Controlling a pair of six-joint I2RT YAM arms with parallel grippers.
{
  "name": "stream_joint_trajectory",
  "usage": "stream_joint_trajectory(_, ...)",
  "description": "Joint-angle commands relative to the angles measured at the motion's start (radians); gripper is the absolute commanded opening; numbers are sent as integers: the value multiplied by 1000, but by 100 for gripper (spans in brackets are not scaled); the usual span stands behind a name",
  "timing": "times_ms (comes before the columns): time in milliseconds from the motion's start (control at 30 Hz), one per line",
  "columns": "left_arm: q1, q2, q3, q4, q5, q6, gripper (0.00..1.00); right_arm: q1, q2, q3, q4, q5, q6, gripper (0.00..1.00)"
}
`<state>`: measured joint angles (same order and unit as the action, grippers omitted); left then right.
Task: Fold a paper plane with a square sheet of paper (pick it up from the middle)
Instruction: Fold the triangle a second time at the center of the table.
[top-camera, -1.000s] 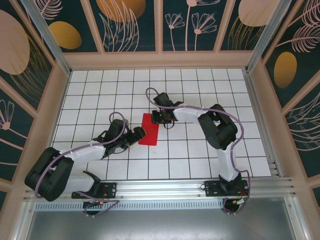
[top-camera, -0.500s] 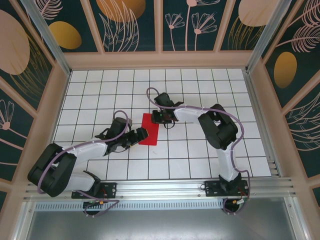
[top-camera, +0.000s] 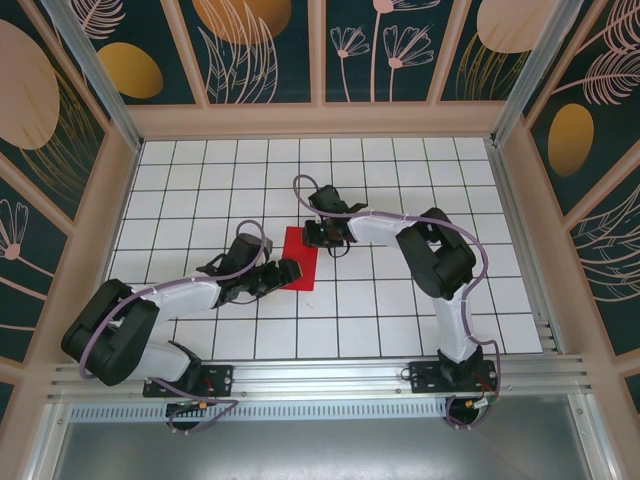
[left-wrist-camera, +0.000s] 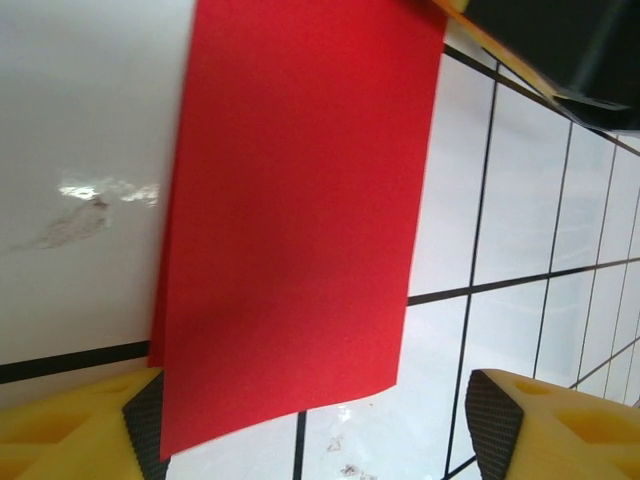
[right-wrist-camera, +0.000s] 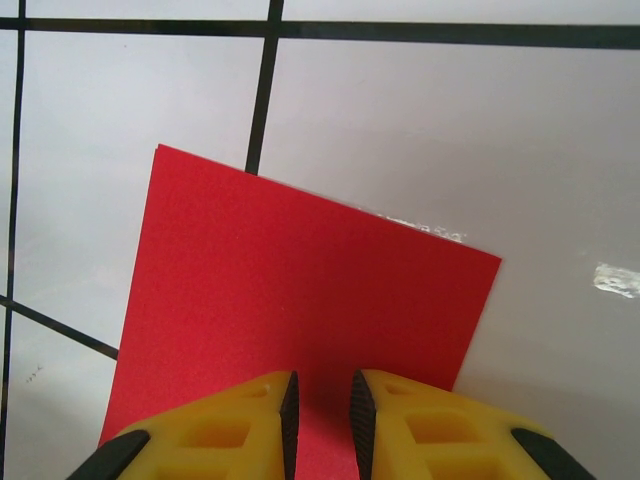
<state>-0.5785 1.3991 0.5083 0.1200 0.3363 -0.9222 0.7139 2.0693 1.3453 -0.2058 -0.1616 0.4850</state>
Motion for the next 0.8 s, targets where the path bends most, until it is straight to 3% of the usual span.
stream_joint_trajectory(0, -4, -11, 26, -1, 0, 20, 74, -7, 51, -38, -6, 2, 14, 26)
stream_joint_trajectory(233, -4, -35, 20, 35, -42, 6, 65, -10, 48, -50, 2, -3, 13, 26)
stream_joint_trajectory(533, -3, -15, -22, 387, 115, -102, 62, -15, 48, -61, 16, -25, 19, 26)
stream_joint_trajectory(767, -4, 82, 5, 398, 89, -95, 59, -29, 24, -78, 45, -90, 24, 26)
